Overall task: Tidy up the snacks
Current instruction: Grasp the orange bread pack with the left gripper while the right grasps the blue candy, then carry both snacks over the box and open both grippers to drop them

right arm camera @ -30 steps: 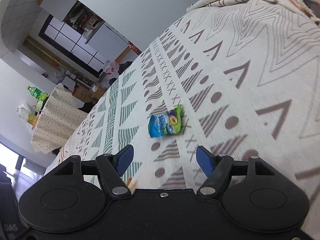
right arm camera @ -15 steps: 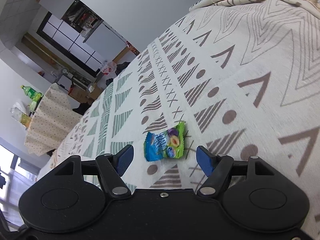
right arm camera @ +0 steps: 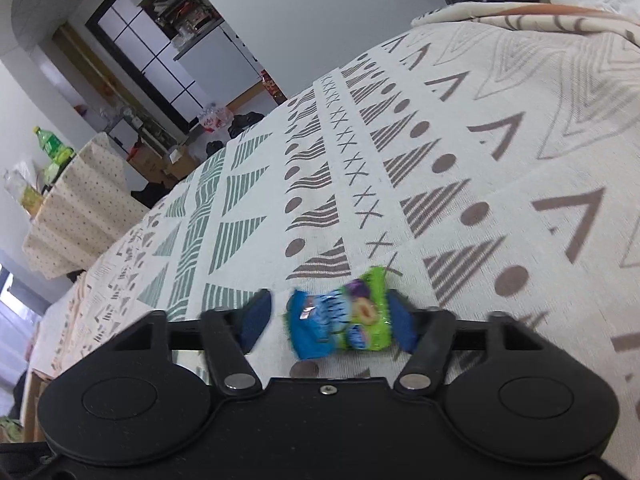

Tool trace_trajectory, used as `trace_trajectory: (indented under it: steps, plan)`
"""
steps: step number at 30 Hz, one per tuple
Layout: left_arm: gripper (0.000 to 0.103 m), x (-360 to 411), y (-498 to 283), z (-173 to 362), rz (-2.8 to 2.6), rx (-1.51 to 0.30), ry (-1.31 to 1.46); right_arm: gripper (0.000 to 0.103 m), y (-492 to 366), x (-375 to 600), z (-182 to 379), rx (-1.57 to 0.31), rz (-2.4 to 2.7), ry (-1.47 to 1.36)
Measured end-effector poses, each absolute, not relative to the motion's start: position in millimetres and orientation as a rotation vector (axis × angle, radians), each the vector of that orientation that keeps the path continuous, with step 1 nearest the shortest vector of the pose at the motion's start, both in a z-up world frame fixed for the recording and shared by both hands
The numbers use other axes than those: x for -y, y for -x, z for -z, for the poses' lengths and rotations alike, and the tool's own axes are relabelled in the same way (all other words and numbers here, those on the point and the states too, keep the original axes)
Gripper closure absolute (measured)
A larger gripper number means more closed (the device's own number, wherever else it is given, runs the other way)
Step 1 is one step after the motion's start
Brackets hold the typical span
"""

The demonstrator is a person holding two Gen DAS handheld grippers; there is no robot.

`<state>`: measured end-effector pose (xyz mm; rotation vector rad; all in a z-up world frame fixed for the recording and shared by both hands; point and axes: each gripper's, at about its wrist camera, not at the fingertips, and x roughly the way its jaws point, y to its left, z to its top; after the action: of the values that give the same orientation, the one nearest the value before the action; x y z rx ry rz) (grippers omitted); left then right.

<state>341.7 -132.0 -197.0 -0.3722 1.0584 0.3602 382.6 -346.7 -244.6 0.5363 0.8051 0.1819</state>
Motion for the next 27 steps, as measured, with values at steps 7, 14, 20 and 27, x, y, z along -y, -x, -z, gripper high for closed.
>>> trace_trajectory:
  steps: [7,14,20,27]
  plan:
    - [0.070,120,-330,172,-0.344,-1.031,0.401,0.073,-373,345,233,-0.795,-0.212,-0.525]
    - [0.070,103,-313,130,-0.328,-0.959,0.420,0.075,-356,333,197,-0.702,-0.264,-0.509]
    - [0.070,80,-296,87,-0.334,-0.873,0.423,0.075,-346,318,167,-0.651,-0.324,-0.499]
    - [0.070,44,-270,59,-0.381,-0.810,0.448,0.075,-328,280,139,-0.599,-0.447,-0.477]
